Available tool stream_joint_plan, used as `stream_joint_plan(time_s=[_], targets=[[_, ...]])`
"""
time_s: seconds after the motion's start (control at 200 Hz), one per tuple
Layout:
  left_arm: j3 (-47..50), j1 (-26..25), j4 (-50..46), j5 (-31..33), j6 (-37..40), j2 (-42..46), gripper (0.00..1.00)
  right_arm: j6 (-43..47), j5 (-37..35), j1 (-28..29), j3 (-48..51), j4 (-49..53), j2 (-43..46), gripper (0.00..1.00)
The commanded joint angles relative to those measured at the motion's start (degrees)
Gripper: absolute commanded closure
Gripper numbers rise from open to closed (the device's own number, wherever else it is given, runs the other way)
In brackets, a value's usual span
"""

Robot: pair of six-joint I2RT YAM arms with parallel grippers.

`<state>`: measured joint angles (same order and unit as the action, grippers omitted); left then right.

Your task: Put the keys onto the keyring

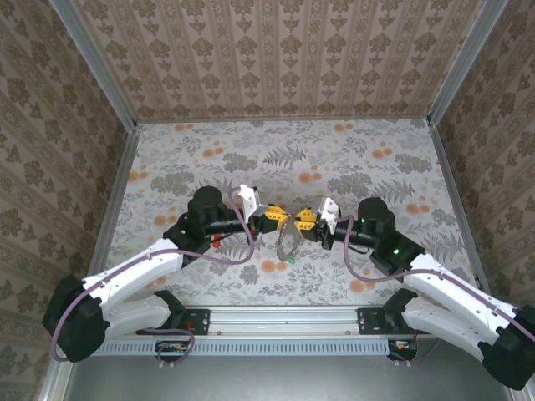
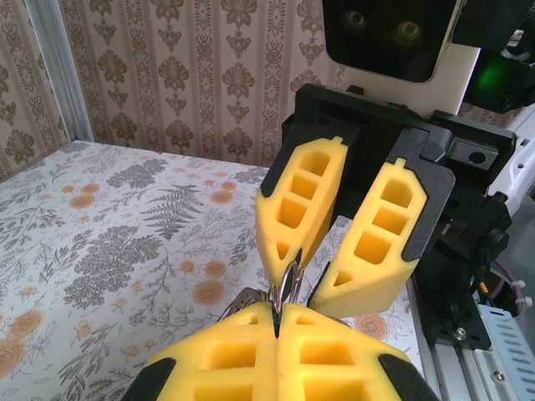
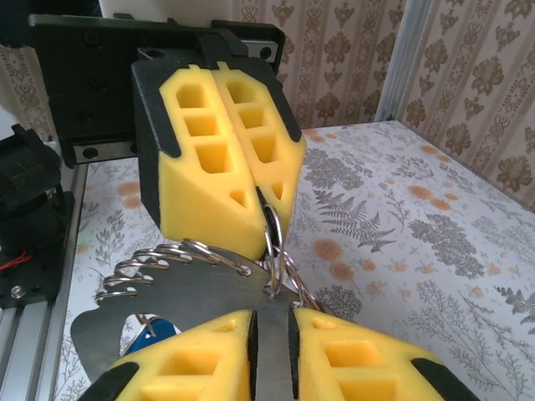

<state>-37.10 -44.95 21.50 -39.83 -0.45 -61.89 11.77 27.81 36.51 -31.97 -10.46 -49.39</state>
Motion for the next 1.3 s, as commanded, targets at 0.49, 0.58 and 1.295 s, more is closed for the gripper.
stream_joint_plan(time_s=[0.49, 0.58, 1.295], targets=[[0.98, -0.14, 3.47, -0.09, -0.77, -0.14, 1.0, -2.03, 1.9, 0.31, -1.34, -7.06, -2.64, 0.81], [1.07, -0.19, 3.5, 0.02, -0.62, -0.34, 1.0, -2.06, 2.55, 0.25, -1.35, -6.88, -2.67, 0.81], [1.54, -0.63, 4.96, -0.82, -0.53, -1.73, 1.0, -4.21, 2.91, -0.04, -0.62, -10.85, -3.6, 0.83]])
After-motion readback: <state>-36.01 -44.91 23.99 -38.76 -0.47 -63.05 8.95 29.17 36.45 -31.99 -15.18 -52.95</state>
